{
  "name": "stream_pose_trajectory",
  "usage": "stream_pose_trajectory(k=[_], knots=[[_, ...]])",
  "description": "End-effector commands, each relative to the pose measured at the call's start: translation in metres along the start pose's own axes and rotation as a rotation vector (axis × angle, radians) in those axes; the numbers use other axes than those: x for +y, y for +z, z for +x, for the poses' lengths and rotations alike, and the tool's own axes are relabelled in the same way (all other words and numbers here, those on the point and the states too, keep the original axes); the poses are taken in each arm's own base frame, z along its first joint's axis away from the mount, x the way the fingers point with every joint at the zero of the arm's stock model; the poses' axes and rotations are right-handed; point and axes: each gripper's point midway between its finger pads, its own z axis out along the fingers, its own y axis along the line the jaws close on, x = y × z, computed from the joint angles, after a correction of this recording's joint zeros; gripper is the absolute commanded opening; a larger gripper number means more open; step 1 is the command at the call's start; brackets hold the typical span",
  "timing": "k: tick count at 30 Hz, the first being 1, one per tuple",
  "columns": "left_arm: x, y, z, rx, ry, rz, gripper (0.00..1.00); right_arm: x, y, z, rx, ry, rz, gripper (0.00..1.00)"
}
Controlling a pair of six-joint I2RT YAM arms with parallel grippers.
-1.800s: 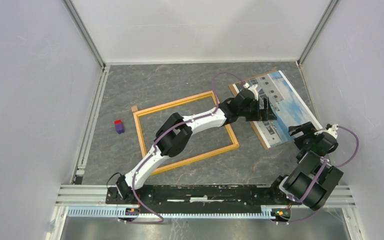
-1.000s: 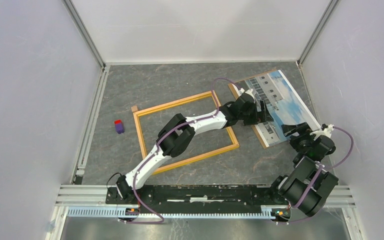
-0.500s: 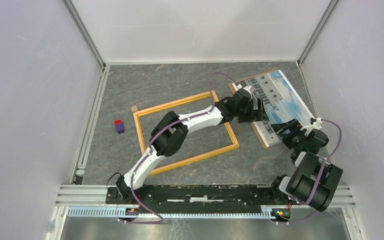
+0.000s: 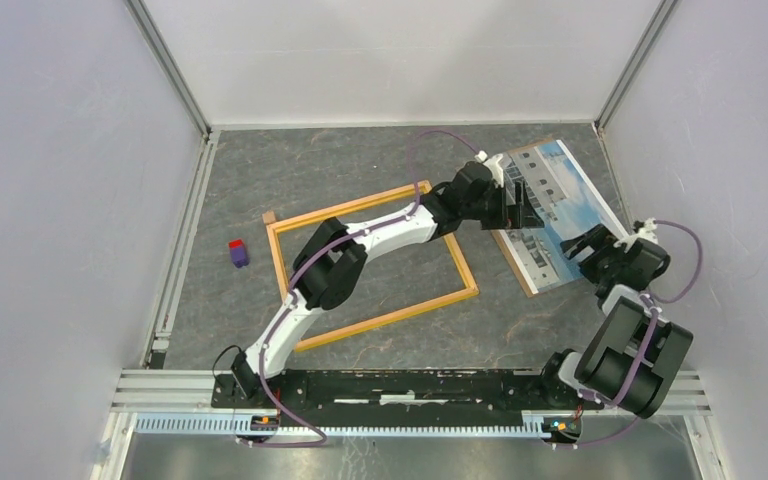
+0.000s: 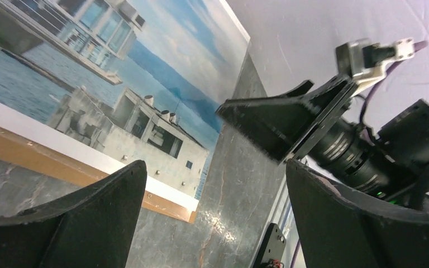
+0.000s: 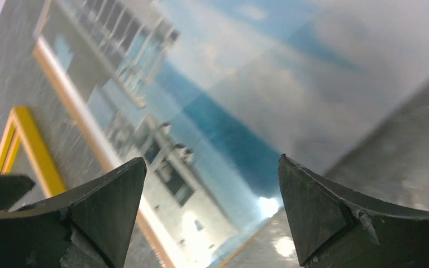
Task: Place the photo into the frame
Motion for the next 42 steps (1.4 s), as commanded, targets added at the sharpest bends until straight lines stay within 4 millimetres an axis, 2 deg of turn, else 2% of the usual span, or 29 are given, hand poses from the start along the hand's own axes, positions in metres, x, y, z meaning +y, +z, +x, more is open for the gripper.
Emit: stream_pose_trajectory(k=[1, 5, 7, 10, 13, 15, 16, 20, 23, 27, 29, 32, 36, 41, 42], knots=[[-0.025, 0.015, 0.008, 0.024, -0.007, 0.122, 1.0, -0.045, -0.009, -0.023, -0.067, 0.034, 0.185, 0.95], [-0.024, 0.022, 0.01, -0.004, 0.034, 0.099, 1.0, -0.057, -0.01, -0.027, -0.1, 0.111, 0.171, 0.94], [-0.016, 0.027, 0.011, -0.02, 0.038, 0.074, 1.0, -0.059, -0.007, -0.024, -0.088, 0.127, 0.156, 0.94], [-0.005, 0.032, 0.014, -0.012, 0.014, 0.035, 1.0, -0.054, -0.002, -0.017, -0.063, 0.145, 0.097, 0.92], [-0.002, 0.028, 0.016, 0.004, 0.021, 0.006, 1.0, -0.041, -0.001, -0.006, -0.066, 0.168, 0.015, 0.9], [-0.001, 0.017, 0.012, 0.006, 0.048, -0.045, 1.0, -0.035, -0.002, 0.0, -0.062, 0.167, -0.003, 0.9], [0.006, 0.01, 0.01, 0.008, 0.057, -0.094, 1.0, -0.031, -0.001, 0.002, -0.058, 0.163, -0.015, 0.9], [0.014, -0.023, -0.012, -0.013, 0.066, -0.193, 1.0, -0.004, 0.004, 0.012, -0.029, 0.122, -0.087, 0.89], [0.019, -0.046, -0.029, -0.04, 0.042, -0.2, 1.0, 0.019, 0.008, 0.027, 0.023, 0.087, -0.127, 0.89], [0.04, -0.066, -0.047, -0.07, -0.015, -0.205, 1.0, 0.053, 0.006, 0.053, 0.11, 0.038, -0.191, 0.89], [0.049, -0.068, -0.049, -0.066, -0.043, -0.203, 1.0, 0.06, 0.002, 0.058, 0.135, -0.006, -0.194, 0.89], [0.057, -0.065, -0.045, -0.04, -0.066, -0.195, 1.0, 0.049, -0.004, 0.044, 0.137, -0.121, -0.097, 0.9], [0.048, -0.054, -0.037, -0.031, -0.111, -0.155, 1.0, 0.038, -0.001, -0.003, 0.096, -0.251, 0.055, 0.92], [0.042, -0.041, -0.034, -0.048, -0.167, -0.154, 1.0, 0.032, 0.024, -0.071, 0.044, -0.363, 0.184, 0.92], [0.043, -0.04, -0.034, -0.056, -0.178, -0.163, 1.0, 0.028, 0.032, -0.078, 0.058, -0.371, 0.215, 0.93]])
